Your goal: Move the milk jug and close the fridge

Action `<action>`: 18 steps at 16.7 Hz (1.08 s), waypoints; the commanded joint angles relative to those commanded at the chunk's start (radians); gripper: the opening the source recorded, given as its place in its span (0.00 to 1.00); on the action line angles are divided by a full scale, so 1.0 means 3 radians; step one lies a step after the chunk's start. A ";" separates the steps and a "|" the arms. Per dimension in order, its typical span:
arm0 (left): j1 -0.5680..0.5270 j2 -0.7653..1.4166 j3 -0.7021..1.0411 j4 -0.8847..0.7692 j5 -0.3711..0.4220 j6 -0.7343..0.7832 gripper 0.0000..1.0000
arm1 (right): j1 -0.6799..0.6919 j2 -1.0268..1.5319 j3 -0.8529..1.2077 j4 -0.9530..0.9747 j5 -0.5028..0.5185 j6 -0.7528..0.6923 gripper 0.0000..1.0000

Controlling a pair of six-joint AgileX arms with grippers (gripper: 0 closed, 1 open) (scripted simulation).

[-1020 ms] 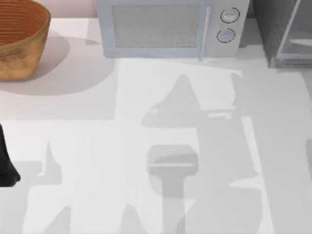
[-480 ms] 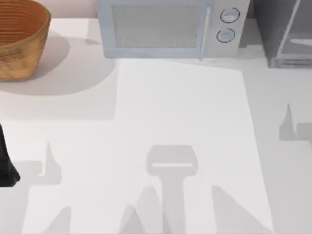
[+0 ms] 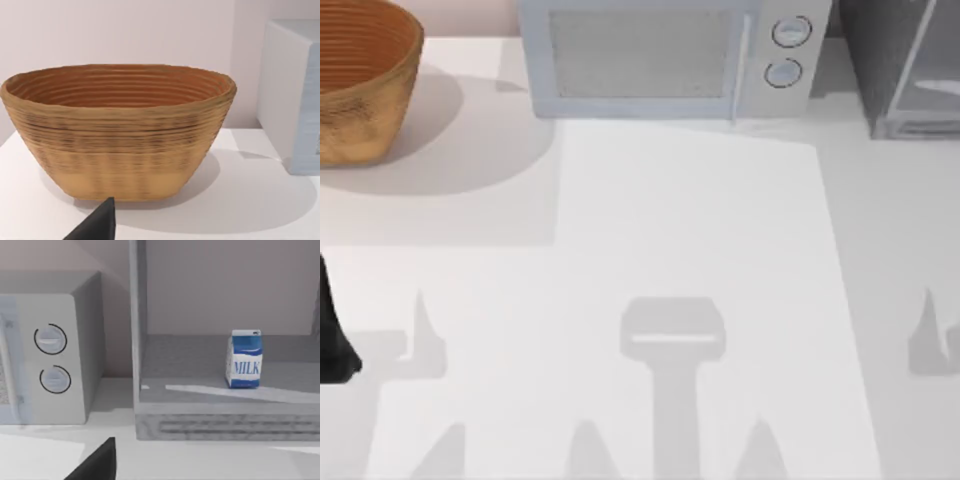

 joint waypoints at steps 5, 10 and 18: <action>0.0000 0.0000 0.0000 0.0000 0.0000 0.0000 1.00 | 0.0014 -0.0102 -0.0079 -0.0067 0.0012 0.0000 1.00; 0.0000 0.0000 0.0000 0.0000 0.0000 0.0000 1.00 | 0.0017 -0.0168 -0.0006 -0.0174 -0.0002 0.0005 1.00; 0.0000 0.0000 0.0000 0.0000 0.0000 0.0000 1.00 | 0.0034 -0.1139 0.0792 -0.1848 -0.0007 -0.0012 1.00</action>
